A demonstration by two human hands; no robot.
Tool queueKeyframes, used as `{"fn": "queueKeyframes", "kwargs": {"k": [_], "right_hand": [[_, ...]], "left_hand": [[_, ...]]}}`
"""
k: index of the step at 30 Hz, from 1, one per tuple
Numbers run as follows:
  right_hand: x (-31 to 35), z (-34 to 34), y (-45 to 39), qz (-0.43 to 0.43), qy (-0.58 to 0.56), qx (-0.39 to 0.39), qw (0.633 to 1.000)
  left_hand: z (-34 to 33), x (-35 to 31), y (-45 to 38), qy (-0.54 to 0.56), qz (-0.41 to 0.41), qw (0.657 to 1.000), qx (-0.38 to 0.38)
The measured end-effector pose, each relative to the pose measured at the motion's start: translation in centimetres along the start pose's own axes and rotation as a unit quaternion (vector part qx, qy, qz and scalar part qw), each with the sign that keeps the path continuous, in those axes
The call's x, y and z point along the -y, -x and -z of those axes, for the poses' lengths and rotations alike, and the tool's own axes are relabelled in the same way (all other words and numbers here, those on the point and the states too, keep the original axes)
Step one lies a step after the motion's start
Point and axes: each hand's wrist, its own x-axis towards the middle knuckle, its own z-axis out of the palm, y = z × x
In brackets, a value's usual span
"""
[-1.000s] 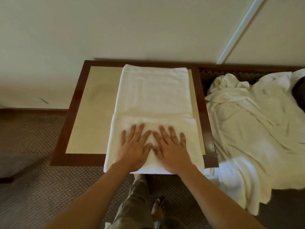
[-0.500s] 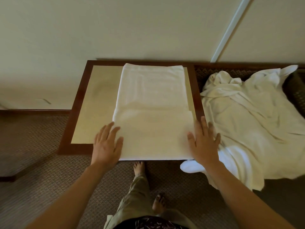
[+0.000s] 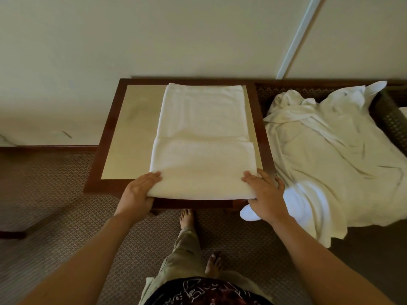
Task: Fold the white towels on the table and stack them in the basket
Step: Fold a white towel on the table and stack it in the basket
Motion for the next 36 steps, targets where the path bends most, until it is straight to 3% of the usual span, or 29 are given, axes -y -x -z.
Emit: {"fn": "queueKeyframes", "kwargs": {"k": [5, 8, 11, 17, 22, 27, 36], "right_hand": [[-0.1, 2.6, 1.7, -0.025, -0.132, -0.024, 0.991], [0.2, 5.0, 3.0, -0.053, -0.289, -0.011, 0.956], [0.9, 7.3, 3.5, -0.099, -0.378, -0.003, 0.921], [3.3, 9.7, 1.2, -0.109, -0.470, -0.068, 0.873], [3.1, 9.0, -3.5, -0.111, -0.414, -0.113, 0.896], [2.2, 7.7, -9.7, -0.139, -0.401, -0.124, 0.897], [-1.2, 2.0, -24.0, -0.231, -0.301, -0.043, 0.924]], "left_hand": [[2.4, -2.4, 1.8, 0.116, 0.146, 0.982, 0.007], [3.3, -3.9, 2.8, 0.193, 0.191, 0.962, -0.028], [3.9, -6.2, 2.8, 0.230, 0.191, 0.949, -0.098], [4.7, -8.9, -0.4, 0.205, 0.175, 0.944, -0.190], [5.5, -8.7, -5.9, 0.214, 0.198, 0.935, -0.201], [5.2, -6.4, -12.2, 0.199, 0.214, 0.939, -0.182], [0.5, -0.3, -25.0, 0.112, 0.306, 0.941, -0.089]]}}
